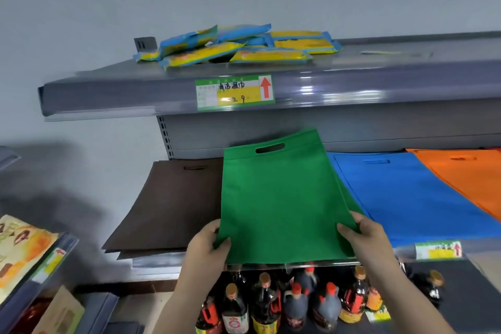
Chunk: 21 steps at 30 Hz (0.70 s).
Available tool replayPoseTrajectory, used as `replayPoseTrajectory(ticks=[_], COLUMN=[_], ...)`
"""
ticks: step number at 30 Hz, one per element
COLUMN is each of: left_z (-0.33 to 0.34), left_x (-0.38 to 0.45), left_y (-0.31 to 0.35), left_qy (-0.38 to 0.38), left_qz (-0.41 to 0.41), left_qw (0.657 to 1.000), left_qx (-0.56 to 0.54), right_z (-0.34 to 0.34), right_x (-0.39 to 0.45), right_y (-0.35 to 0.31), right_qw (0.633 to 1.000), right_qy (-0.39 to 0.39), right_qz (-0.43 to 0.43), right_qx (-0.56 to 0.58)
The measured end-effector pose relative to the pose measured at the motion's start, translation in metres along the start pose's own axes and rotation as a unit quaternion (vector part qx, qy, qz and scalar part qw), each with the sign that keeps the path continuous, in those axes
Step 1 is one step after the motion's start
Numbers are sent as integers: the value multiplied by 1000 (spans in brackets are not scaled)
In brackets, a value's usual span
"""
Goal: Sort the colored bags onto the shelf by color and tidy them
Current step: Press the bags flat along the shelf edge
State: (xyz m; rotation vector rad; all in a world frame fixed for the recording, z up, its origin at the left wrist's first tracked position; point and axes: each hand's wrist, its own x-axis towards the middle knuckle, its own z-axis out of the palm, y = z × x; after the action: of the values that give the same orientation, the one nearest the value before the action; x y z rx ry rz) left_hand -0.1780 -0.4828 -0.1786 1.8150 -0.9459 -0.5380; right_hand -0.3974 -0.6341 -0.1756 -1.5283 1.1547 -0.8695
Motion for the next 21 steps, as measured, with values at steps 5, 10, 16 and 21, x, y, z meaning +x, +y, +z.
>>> replayPoseTrajectory(ticks=[5,10,16,21], left_z=[12,28,42,54], left_x=[32,47,55,50], left_y=[-9,-16,-4,5], left_qy=[-34,-34,-29,-8], left_qz=[25,17,18,-10], left_qw=[997,990,968,948], left_qx=[72,132,250,318], right_z=[0,-6,-13,-24], right_x=[16,29,53,68], right_y=[5,6,17,26], right_qw=[996,977,948,925], right_qy=[38,54,43,36], right_qz=[11,-6,-40,-64], right_qx=[-81,-205,-314,-373])
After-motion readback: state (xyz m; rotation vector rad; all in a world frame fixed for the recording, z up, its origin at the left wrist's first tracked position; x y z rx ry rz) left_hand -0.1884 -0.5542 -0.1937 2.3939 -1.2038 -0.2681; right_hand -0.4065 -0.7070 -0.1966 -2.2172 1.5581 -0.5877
